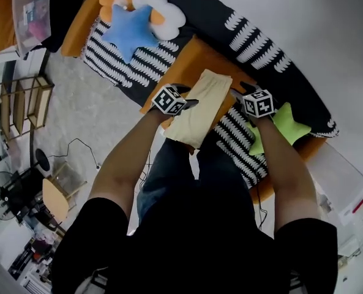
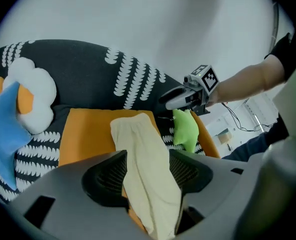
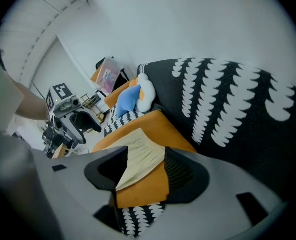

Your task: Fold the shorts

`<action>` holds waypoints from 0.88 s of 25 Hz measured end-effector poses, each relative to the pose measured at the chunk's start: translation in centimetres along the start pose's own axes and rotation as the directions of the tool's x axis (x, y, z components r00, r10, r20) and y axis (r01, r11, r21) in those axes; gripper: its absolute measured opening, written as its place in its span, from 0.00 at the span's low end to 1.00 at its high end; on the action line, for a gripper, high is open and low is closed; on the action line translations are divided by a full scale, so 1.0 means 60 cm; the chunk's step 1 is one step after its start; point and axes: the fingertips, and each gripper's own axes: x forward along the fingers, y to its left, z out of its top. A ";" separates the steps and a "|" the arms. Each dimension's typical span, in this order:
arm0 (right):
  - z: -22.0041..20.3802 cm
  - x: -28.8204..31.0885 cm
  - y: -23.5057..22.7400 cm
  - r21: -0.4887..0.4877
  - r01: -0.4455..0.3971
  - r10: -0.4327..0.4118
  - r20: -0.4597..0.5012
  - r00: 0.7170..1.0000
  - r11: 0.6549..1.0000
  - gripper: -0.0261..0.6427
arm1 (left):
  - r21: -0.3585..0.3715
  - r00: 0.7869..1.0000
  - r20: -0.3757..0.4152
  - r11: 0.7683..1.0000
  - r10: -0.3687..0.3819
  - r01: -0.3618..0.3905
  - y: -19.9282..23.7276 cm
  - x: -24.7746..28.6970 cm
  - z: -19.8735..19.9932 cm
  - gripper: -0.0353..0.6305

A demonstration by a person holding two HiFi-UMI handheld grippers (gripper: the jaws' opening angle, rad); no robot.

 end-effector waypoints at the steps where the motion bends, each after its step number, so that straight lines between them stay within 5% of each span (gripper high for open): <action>1: -0.001 0.012 -0.005 0.026 0.000 0.000 0.004 1.000 1.000 0.41 | -0.014 1.000 0.007 1.000 0.002 -0.001 0.015 0.007 0.005 0.47; 7: -0.018 0.090 -0.027 0.154 -0.046 0.050 -0.026 0.998 0.987 0.46 | -0.086 0.999 0.021 0.996 0.041 -0.039 0.101 0.059 0.036 0.47; 16: -0.045 0.146 -0.050 0.254 -0.052 0.061 -0.027 0.998 0.966 0.43 | -0.241 0.995 0.099 0.970 -0.006 0.030 0.143 0.130 0.084 0.47; 22: -0.037 0.163 -0.047 0.265 -0.088 0.099 -0.026 0.995 0.960 0.38 | -0.202 0.999 0.038 0.979 -0.015 0.023 0.163 0.163 0.062 0.41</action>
